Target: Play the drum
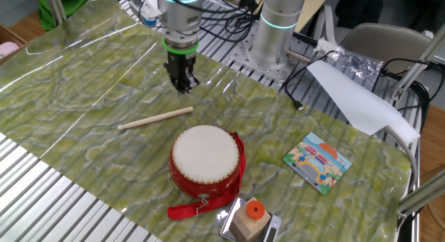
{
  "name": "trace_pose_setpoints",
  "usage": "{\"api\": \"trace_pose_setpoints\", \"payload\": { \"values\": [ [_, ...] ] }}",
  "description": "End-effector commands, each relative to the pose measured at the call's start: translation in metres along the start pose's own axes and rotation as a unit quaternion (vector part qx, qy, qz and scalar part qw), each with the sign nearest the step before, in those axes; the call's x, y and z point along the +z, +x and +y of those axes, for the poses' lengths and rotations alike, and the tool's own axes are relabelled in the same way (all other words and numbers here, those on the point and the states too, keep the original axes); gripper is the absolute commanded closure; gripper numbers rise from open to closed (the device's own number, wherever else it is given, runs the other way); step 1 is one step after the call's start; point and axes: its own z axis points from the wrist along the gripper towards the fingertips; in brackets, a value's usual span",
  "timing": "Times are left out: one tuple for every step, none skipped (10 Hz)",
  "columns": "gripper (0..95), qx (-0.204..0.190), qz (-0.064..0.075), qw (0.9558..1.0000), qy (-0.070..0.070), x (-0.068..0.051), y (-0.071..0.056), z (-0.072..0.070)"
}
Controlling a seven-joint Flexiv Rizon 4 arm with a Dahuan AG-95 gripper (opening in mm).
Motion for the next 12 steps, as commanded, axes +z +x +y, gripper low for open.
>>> {"api": "trace_pose_setpoints", "payload": {
  "values": [
    [95.0,-0.024,0.007,0.9997,-0.001,-0.012,0.005,0.017],
    [95.0,-0.035,0.012,0.9993,-0.003,-0.016,0.007,0.021],
    [95.0,-0.044,0.021,0.9988,-0.006,-0.023,0.012,0.03],
    [95.0,-0.047,0.025,0.9985,-0.005,-0.031,0.018,0.041],
    [95.0,-0.056,0.029,0.998,-0.002,-0.039,0.024,0.049],
    [95.0,-0.069,0.034,0.9971,0.0,-0.046,0.031,0.054],
    [95.0,-0.08,0.035,0.9962,-0.001,-0.052,0.037,0.056],
    [95.0,-0.108,0.037,0.9935,0.002,-0.058,0.044,0.056],
    [95.0,-0.129,0.036,0.9911,0.003,-0.061,0.047,0.054],
    [95.0,-0.142,0.035,0.9893,0.003,-0.065,0.052,0.05],
    [95.0,-0.148,0.034,0.9884,0.001,-0.067,0.056,0.047],
    [95.0,-0.148,0.032,0.9885,0.0,-0.07,0.066,0.043]
  ]
}}
